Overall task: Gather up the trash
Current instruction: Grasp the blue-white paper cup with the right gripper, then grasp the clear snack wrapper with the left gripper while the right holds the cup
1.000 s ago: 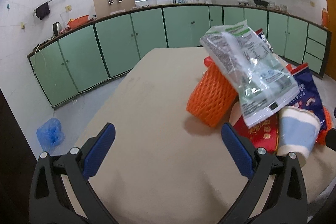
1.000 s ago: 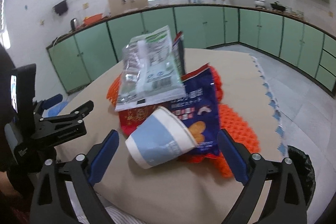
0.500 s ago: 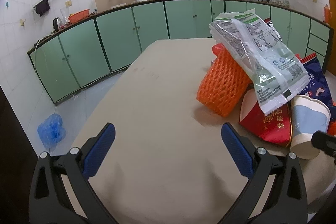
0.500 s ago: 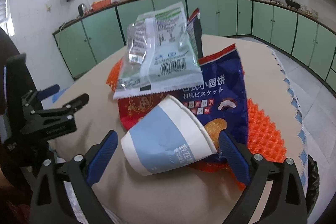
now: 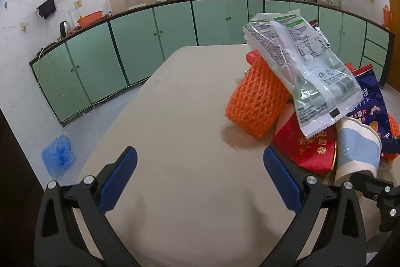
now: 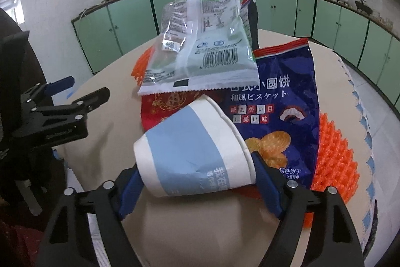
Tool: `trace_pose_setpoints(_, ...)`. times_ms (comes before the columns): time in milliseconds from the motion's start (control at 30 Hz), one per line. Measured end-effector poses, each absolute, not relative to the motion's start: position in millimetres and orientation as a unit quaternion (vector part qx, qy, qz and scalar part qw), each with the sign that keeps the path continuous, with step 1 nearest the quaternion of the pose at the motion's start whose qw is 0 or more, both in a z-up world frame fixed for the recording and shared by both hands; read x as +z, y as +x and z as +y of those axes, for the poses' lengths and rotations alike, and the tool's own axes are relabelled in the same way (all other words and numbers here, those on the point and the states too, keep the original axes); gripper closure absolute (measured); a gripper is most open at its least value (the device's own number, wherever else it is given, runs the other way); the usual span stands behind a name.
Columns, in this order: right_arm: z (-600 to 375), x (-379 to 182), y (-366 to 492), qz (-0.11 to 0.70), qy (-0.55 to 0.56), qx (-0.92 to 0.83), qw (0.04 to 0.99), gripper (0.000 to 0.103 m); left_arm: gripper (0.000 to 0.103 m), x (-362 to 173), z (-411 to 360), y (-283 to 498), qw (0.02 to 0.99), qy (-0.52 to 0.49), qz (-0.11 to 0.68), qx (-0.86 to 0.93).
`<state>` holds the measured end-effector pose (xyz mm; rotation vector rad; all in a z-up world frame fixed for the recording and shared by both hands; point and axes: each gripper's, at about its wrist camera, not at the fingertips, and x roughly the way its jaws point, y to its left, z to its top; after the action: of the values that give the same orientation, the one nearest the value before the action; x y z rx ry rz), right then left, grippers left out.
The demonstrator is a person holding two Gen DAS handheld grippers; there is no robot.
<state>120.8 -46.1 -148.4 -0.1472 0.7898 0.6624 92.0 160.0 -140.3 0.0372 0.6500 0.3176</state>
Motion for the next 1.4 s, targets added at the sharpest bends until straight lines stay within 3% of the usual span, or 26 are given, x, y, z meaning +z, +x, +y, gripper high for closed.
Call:
trace_pose_setpoints(800,-104.3,-104.8,123.8,0.33,-0.02,0.239,0.913,0.025,0.007,-119.6,118.3,136.7,0.955,-0.003,0.291,0.067)
trace_pose_setpoints(933,-109.2,-104.2,122.4,0.325,-0.021,0.227,0.918,0.025,0.023,-119.1,110.0,154.5,0.954,-0.001,0.296,0.055)
trace_pose_setpoints(1067,-114.1,-103.0,123.3,0.324,-0.017,0.221,0.92,0.025,0.027,-122.2,105.5,171.1,0.951,-0.005,0.306,0.045)
trace_pose_setpoints(1167,-116.3,-103.2,125.5,0.324,-0.016,0.218,0.92,0.025,0.047,-123.8,102.8,179.8,0.948,-0.008,0.317,0.034)
trace_pose_setpoints(1233,-114.4,-102.0,126.2,0.325,-0.015,0.216,0.921,0.025,0.07,-123.4,103.3,181.3,0.947,-0.014,0.32,0.019)
trace_pose_setpoints(1267,-114.9,-101.9,126.9,0.325,-0.014,0.215,0.921,0.025,0.071,-122.8,103.0,181.3,0.947,-0.018,0.321,0.015)
trace_pose_setpoints(1400,-116.3,-101.3,126.2,0.324,-0.006,0.212,0.922,0.025,0.092,-113.3,101.0,170.5,0.954,-0.017,0.298,0.016)
